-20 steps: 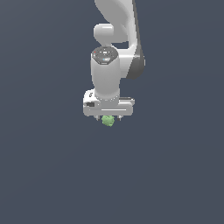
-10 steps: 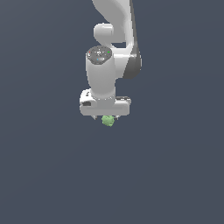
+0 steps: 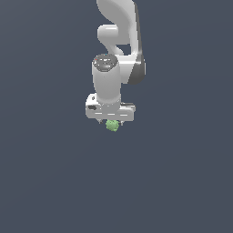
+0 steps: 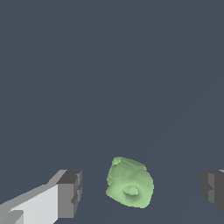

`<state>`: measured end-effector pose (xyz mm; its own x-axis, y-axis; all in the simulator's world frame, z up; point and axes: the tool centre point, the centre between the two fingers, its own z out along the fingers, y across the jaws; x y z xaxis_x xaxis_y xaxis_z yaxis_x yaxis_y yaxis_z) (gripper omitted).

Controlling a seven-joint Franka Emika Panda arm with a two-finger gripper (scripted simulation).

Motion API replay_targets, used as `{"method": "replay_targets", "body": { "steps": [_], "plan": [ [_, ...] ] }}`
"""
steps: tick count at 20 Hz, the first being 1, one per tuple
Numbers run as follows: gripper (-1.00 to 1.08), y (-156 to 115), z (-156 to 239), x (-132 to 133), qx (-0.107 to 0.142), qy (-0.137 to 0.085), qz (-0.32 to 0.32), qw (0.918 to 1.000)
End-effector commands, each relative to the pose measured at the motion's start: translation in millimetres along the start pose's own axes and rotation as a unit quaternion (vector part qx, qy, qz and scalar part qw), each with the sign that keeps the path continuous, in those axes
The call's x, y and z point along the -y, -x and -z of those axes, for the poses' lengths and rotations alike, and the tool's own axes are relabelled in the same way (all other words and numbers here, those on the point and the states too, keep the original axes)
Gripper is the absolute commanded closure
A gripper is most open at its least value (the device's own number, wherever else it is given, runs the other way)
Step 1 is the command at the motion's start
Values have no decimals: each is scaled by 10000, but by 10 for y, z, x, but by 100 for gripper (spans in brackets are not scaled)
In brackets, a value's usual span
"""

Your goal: Pick up the object and move it to a goal position.

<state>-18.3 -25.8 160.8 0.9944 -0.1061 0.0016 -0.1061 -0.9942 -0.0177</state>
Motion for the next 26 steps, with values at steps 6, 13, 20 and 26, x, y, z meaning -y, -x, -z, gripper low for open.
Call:
{"method": "replay_targets", "body": {
  "steps": [6,13,20,26],
  "plan": [
    [-92,305,-328,-24,3,38,-767,9970],
    [-92,567,-559,-52,-2,72,-1366,9906],
    [-92,689,-653,-67,-7,88,-1629,9866],
    [-92,689,-680,-65,-3,88,-1620,9868]
  ]
}}
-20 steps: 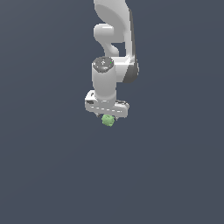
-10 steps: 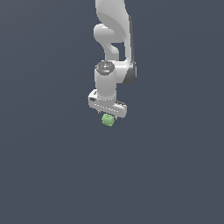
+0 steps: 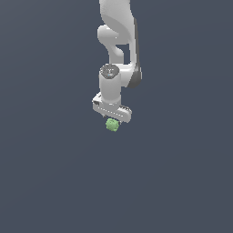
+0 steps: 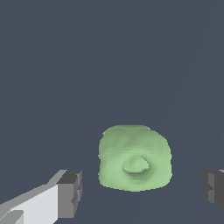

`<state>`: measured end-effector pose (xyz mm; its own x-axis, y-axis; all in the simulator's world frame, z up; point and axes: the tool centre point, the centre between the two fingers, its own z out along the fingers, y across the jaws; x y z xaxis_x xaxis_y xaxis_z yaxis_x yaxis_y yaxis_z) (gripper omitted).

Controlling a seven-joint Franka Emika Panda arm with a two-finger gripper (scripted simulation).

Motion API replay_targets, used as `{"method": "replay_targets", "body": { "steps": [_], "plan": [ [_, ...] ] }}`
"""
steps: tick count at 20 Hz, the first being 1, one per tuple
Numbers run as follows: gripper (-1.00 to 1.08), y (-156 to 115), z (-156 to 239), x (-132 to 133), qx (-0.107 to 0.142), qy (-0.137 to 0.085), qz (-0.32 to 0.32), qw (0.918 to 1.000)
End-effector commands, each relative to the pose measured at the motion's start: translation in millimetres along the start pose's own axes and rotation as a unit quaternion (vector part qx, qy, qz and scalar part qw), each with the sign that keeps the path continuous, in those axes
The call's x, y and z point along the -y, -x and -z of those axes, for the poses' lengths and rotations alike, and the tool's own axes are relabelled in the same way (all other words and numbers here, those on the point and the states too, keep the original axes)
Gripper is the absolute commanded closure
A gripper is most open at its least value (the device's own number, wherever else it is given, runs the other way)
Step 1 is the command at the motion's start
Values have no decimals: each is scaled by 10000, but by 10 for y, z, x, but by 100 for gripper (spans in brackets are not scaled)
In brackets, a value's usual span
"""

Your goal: Pick up the object and move it to a goal position.

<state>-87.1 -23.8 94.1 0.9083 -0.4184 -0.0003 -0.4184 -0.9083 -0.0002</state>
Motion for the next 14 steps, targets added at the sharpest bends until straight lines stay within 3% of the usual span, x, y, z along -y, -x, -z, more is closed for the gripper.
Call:
{"method": "replay_targets", "body": {
  "steps": [1,14],
  "plan": [
    [-92,2,-37,-3,1,1,-3,10000],
    [-92,13,-485,-6,-1,2,-22,10000]
  ]
}}
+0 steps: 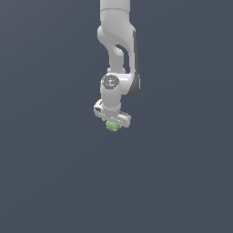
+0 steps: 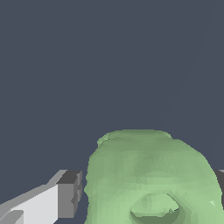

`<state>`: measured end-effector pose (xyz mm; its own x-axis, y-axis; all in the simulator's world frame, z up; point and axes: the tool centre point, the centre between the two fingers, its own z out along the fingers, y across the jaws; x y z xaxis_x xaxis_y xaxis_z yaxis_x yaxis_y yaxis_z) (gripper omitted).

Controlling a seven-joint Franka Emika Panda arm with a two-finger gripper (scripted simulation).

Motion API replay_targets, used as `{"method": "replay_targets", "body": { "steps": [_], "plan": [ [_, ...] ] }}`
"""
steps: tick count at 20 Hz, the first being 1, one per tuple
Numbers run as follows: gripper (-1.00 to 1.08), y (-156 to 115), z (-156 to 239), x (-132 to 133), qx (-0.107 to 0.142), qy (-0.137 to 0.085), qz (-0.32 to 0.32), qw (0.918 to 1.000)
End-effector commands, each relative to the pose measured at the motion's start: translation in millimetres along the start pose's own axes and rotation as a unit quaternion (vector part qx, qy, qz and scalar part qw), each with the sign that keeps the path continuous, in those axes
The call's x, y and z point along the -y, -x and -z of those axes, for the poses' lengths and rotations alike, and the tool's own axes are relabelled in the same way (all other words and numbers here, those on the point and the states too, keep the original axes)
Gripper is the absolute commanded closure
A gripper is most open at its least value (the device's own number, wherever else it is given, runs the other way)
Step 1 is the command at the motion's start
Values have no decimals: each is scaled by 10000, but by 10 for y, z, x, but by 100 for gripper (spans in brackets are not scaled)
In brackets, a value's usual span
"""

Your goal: Pick up the object and move it to a goal position.

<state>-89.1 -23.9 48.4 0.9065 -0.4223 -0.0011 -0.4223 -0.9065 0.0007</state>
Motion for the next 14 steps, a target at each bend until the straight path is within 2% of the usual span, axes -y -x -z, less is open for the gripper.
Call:
{"method": "replay_targets", "body": {
  "steps": [1,2,3,14],
  "plan": [
    [-92,-5,-35,4,-5,-3,0,10000],
    [-92,-5,-38,4,-5,-3,0,10000],
    [108,-5,-38,4,-5,-3,0,10000],
    [108,-8,-27,9,-10,-7,1,10000]
  ]
}}
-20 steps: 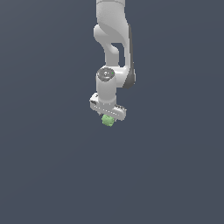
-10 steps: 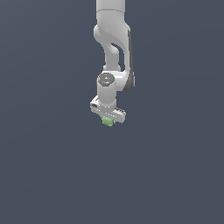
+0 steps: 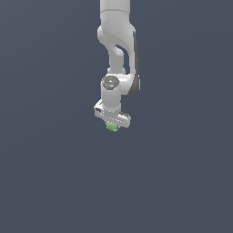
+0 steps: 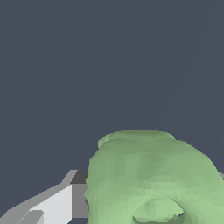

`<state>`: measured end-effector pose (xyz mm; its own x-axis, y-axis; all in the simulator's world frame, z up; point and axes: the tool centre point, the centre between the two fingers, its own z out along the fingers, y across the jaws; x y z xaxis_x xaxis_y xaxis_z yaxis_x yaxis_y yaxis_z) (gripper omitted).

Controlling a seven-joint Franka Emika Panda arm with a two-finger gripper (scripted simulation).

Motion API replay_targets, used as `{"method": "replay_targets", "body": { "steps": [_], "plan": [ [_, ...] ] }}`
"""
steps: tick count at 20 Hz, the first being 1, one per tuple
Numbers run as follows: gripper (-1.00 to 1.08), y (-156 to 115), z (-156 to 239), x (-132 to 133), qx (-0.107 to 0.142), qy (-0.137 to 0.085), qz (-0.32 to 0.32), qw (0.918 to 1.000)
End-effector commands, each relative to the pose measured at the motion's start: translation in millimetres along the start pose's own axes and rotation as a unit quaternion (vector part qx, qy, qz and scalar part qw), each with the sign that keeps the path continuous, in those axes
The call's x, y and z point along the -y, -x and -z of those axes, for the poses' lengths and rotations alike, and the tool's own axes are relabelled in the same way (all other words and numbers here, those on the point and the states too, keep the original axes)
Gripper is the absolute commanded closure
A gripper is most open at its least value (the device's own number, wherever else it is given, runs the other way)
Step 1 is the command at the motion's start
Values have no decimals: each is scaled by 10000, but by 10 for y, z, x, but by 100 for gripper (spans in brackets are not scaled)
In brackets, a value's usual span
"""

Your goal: Pick up the object and move it to a goal position.

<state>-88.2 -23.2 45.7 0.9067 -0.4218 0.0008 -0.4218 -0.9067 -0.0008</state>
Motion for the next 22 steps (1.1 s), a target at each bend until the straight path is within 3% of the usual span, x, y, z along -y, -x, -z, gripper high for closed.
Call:
{"method": "replay_targets", "body": {
  "steps": [1,10,22],
  "plan": [
    [108,-9,6,0,0,0,-2,10000],
    [108,-236,204,50,-1,3,-2,10000],
    [108,-921,780,211,1,6,-3,10000]
  ]
}}
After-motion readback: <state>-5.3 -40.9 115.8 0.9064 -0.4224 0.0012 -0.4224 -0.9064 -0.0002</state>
